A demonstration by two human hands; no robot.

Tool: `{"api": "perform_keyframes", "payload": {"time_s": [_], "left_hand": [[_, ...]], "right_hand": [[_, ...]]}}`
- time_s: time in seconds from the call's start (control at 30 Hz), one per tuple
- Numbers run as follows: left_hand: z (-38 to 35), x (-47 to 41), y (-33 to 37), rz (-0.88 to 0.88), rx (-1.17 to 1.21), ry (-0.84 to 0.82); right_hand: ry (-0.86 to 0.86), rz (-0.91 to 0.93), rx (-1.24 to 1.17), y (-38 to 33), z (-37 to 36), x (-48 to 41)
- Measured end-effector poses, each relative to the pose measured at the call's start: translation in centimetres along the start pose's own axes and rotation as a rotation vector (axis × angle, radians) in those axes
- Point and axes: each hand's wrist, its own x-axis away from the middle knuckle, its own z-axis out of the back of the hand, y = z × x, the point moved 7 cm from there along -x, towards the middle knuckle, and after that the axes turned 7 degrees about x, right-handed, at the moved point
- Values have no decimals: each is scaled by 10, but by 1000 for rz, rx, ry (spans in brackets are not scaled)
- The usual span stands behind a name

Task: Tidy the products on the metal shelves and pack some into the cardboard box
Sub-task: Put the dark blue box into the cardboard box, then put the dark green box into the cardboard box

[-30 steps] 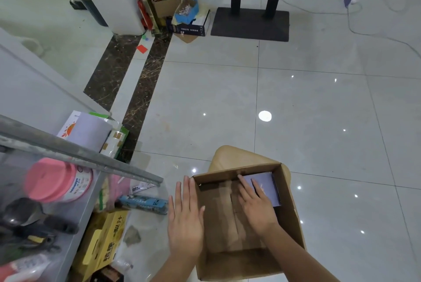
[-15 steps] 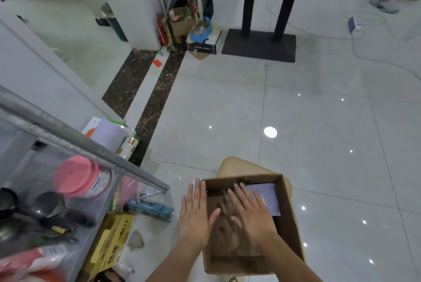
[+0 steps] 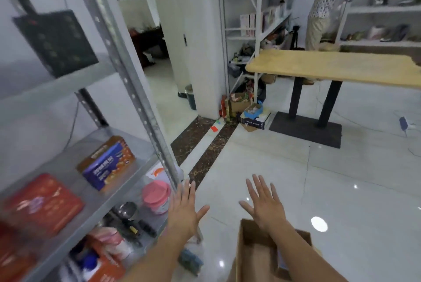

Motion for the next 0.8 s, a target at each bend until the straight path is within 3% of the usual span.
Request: {"api": "perform_keyframes", "payload": {"time_s": [0.13,0.27,0.4,0.6,0.8], "left_hand": [[84,38,-64,157,68,25],[168,84,-119,263,82,228],[222,123,-156,369,80,309],[290,131,-172,419,-35,425],[323,102,-169,403,-238,468]], "right_hand": [[83,203,19,-100,98,-15],[263,387,55,-196,184,-14],[335,539,24,-269,241,1],[393,644,54,-324,286,-16],[458,625,137,-322,329,-65]]}}
